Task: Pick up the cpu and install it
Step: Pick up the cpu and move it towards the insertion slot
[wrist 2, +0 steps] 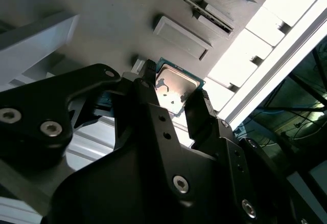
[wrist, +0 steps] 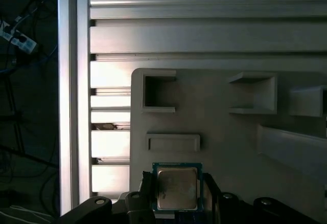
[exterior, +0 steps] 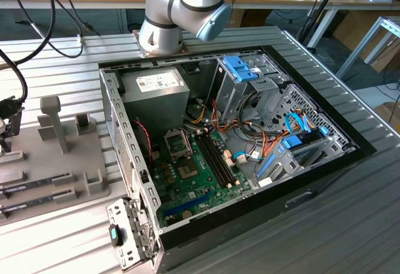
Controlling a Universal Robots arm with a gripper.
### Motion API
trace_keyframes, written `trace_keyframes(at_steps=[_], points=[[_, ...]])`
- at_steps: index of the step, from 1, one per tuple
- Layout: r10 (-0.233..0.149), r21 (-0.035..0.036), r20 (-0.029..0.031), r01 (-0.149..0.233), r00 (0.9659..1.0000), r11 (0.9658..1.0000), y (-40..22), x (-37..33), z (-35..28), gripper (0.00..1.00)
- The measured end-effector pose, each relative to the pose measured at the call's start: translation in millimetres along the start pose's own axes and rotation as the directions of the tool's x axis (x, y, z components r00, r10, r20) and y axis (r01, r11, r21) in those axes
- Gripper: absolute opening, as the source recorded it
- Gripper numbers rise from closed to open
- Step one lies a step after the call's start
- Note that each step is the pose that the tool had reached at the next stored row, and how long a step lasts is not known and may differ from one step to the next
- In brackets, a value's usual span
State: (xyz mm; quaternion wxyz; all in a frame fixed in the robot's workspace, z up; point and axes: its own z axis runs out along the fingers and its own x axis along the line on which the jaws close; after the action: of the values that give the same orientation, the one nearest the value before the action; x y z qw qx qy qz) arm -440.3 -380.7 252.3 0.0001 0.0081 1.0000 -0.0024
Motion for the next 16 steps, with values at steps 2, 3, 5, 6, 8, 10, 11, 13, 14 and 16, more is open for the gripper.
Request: trace_keyframes(at_steps=[2, 3, 5, 6, 8, 10, 11, 13, 14, 16], points=[[0.000, 0.0000, -0.0001, 0.000, 1.0000, 1.0000, 0.0, -0.1, -2.4, 0.47], [0.000, 0.0000, 0.0001, 0.000, 1.0000, 1.0000, 0.0, 0.0, -3.1, 0.47], [0.000, 0.0000, 0.0000, 0.000, 1.0000, 1.0000, 0.0, 0.0, -5.1, 0.47], [0.000, 0.0001, -0.0001, 0.000, 1.0000, 1.0000, 0.0, -0.1, -5.9, 0.47], [0.000, 0.0000, -0.0001, 0.000, 1.0000, 1.0000, 0.0, 0.0, -7.5, 0.47], [0.000, 0.0001, 0.0000, 0.000, 1.0000, 1.0000, -0.1, 0.0, -8.9, 0.47], [0.000, 0.0001, -0.0001, 0.000, 1.0000, 1.0000, -0.1, -0.1, -11.0, 0.47], [0.000, 0.0000, 0.0000, 0.000, 1.0000, 1.0000, -0.1, -0.1, -12.4, 0.47], [0.000, 0.0000, 0.0000, 0.000, 1.0000, 1.0000, -0.1, -0.1, -13.7, 0.47], [0.000, 0.0000, -0.0001, 0.000, 1.0000, 1.0000, -0.1, -0.1, -15.4, 0.47]])
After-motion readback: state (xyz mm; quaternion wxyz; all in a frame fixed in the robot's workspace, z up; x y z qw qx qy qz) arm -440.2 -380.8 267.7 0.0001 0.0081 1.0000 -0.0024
